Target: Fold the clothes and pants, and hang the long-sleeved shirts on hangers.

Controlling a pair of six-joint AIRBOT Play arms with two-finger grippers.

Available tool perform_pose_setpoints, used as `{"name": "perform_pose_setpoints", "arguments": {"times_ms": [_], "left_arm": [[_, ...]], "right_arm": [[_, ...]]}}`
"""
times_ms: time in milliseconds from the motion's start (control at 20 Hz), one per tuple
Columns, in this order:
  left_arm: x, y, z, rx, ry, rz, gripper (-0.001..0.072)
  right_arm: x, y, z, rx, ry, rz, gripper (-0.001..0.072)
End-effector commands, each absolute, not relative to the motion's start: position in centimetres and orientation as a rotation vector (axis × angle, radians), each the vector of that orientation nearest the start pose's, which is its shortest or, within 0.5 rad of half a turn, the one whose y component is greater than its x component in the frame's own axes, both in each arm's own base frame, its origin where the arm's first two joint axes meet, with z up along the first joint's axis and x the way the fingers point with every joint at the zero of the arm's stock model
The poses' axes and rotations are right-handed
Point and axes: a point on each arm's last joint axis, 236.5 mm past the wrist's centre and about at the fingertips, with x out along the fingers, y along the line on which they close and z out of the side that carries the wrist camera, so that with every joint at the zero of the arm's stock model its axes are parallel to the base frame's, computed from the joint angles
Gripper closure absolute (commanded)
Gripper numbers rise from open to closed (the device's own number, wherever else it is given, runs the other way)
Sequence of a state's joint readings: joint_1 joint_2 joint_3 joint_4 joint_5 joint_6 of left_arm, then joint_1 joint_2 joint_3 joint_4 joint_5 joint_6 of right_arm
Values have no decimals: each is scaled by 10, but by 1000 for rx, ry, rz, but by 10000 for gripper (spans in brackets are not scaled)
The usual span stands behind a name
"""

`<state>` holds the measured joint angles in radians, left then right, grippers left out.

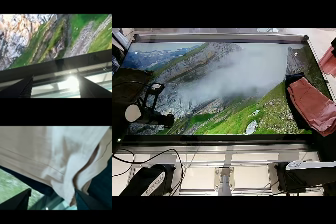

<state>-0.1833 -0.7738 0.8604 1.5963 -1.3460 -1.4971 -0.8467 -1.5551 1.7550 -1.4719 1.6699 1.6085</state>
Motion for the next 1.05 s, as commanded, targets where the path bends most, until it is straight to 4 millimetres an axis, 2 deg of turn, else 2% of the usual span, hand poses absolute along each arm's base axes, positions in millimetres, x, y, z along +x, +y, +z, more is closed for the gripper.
{"name": "perform_pose_setpoints", "arguments": {"times_ms": [0, 100, 200, 250, 350, 400, 450, 550, 600, 800, 900, 1000], "left_arm": [[251, -40, 48, 200, 1249, -186, 73], [251, -40, 48, 200, 1249, -186, 73], [251, -40, 48, 200, 1249, -186, 73], [251, -40, 48, 200, 1249, -186, 73], [251, -40, 48, 200, 1249, -186, 74], [251, -40, 48, 200, 1249, -186, 73], [251, -40, 48, 200, 1249, -186, 73], [251, -40, 48, 200, 1249, -186, 73], [251, -40, 48, 200, 1249, -186, 73], [251, -40, 48, 200, 1249, -186, 73], [251, -40, 48, 200, 1249, -186, 73], [251, -40, 48, 200, 1249, -186, 73]], "right_arm": [[318, -280, 148, 640, 1120, -586, 90], [346, -253, 190, 594, 1010, -484, 93], [373, -205, 220, 565, 949, -327, 104], [384, -176, 227, 551, 946, -246, 198], [399, -111, 230, 463, 992, -62, 499], [405, -78, 226, 400, 1025, 23, 623], [410, -43, 220, 334, 1056, 111, 703], [414, 18, 202, 194, 1110, 242, 704], [415, 39, 191, 129, 1134, 264, 704], [404, 96, 137, -53, 1265, 333, 704], [392, 112, 108, -79, 1351, 368, 704], [380, 120, 81, -93, 1428, 384, 703]]}}
